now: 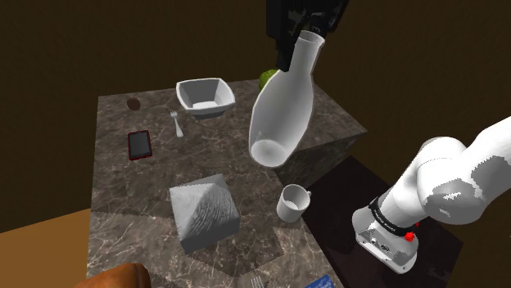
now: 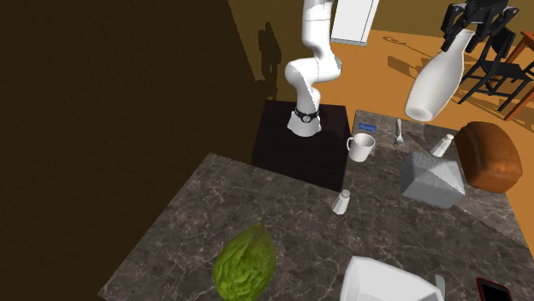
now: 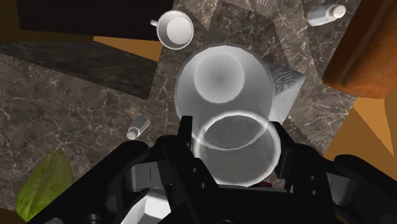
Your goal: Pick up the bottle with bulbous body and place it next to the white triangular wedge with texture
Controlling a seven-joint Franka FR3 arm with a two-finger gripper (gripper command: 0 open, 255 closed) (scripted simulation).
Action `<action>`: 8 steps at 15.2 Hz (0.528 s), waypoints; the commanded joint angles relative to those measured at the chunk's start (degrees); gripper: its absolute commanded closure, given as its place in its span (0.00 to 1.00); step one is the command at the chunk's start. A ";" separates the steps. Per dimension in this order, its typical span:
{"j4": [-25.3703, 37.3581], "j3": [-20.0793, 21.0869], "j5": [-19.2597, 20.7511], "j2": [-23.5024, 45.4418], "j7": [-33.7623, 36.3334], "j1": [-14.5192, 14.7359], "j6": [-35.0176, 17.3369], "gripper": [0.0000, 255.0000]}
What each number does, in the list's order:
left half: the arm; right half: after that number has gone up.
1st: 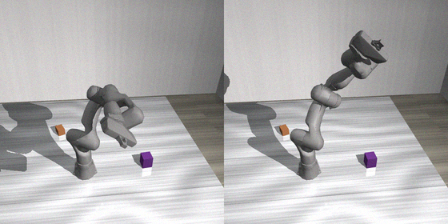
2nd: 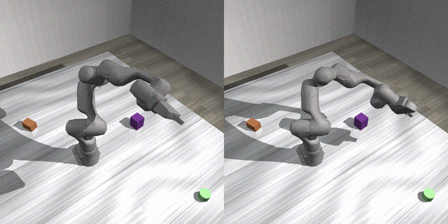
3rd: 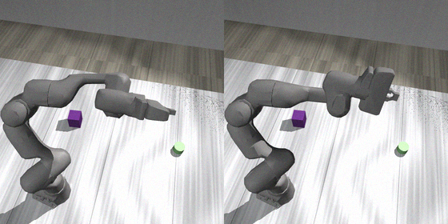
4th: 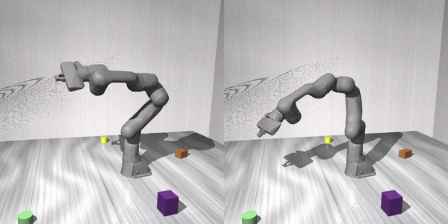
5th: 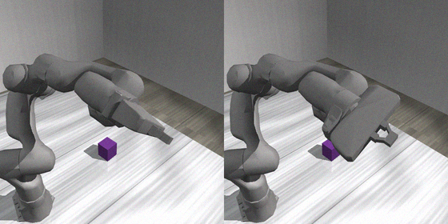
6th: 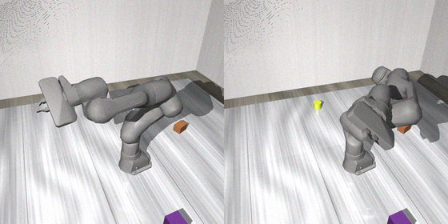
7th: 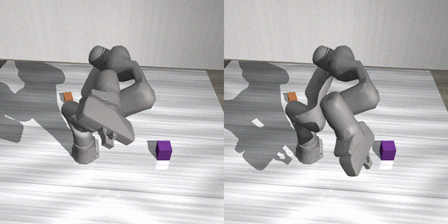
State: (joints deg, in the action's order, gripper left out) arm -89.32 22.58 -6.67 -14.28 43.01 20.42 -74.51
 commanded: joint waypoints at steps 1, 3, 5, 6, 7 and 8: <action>-2.25 -0.02 -0.19 -0.64 -0.16 0.06 -1.69 1.00; -4.72 -0.14 -0.44 -1.51 -0.46 0.10 -3.34 1.00; -7.10 -0.23 -0.67 -2.30 -0.73 0.16 -4.96 1.00; -8.25 -0.27 -0.77 -2.67 -0.86 0.20 -5.76 1.00; -9.39 -0.29 -0.88 -3.02 -0.98 0.23 -6.55 1.00; -10.50 -0.32 -0.98 -3.36 -1.09 0.26 -7.34 1.00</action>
State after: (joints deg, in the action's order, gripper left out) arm -98.67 22.26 -7.54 -17.29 41.99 20.64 -80.98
